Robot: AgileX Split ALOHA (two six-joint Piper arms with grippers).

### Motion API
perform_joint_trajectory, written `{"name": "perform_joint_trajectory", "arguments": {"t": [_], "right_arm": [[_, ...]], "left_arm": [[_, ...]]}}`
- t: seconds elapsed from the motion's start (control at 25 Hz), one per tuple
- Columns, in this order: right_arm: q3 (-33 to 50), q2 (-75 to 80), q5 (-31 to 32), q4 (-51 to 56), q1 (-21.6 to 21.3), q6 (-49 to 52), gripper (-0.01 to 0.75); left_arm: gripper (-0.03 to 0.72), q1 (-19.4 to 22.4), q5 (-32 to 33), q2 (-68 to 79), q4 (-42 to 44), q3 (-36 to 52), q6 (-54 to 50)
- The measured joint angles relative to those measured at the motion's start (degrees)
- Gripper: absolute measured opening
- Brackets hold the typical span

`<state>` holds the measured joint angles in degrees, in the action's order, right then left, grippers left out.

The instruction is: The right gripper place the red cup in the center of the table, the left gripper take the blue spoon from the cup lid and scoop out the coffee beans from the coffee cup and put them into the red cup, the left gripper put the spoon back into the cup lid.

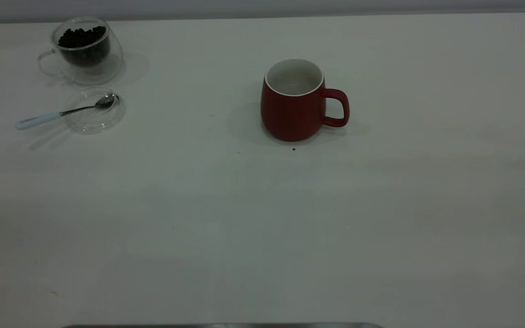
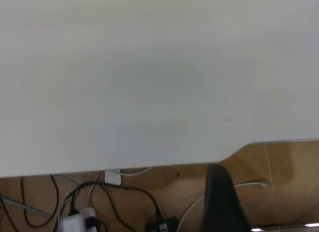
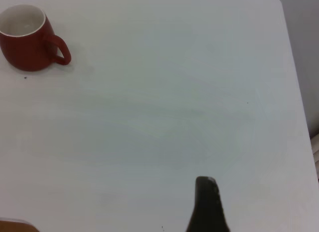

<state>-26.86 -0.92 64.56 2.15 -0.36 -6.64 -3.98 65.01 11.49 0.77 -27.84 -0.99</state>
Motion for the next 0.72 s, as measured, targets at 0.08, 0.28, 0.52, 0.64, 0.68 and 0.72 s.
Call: {"name": "perform_joint_trajectory", "arguments": {"t": [0.08, 0.28, 0.52, 0.64, 0.68, 0.72], "right_arm": [[0.0, 0.0, 0.0, 0.0, 0.0, 0.0, 0.59], [0.0, 0.0, 0.0, 0.0, 0.0, 0.0, 0.59], [0.0, 0.0, 0.0, 0.0, 0.0, 0.0, 0.59], [0.0, 0.0, 0.0, 0.0, 0.0, 0.0, 0.59], [0.0, 0.0, 0.0, 0.0, 0.0, 0.0, 0.59], [0.0, 0.0, 0.0, 0.0, 0.0, 0.0, 0.59]], "left_arm": [[0.536, 0.0, 0.0, 0.0, 0.0, 0.0, 0.0], [0.536, 0.0, 0.0, 0.0, 0.0, 0.0, 0.08], [0.536, 0.29, -0.05, -0.29, 0.0, 0.0, 0.02], [0.536, 0.85, -0.05, -2.75, 0.0, 0.04, 0.02], [0.536, 0.98, -0.05, -4.1, 0.0, 0.04, 0.02], [0.536, 1.04, -0.05, -5.25, 0.0, 0.04, 0.02]]}}
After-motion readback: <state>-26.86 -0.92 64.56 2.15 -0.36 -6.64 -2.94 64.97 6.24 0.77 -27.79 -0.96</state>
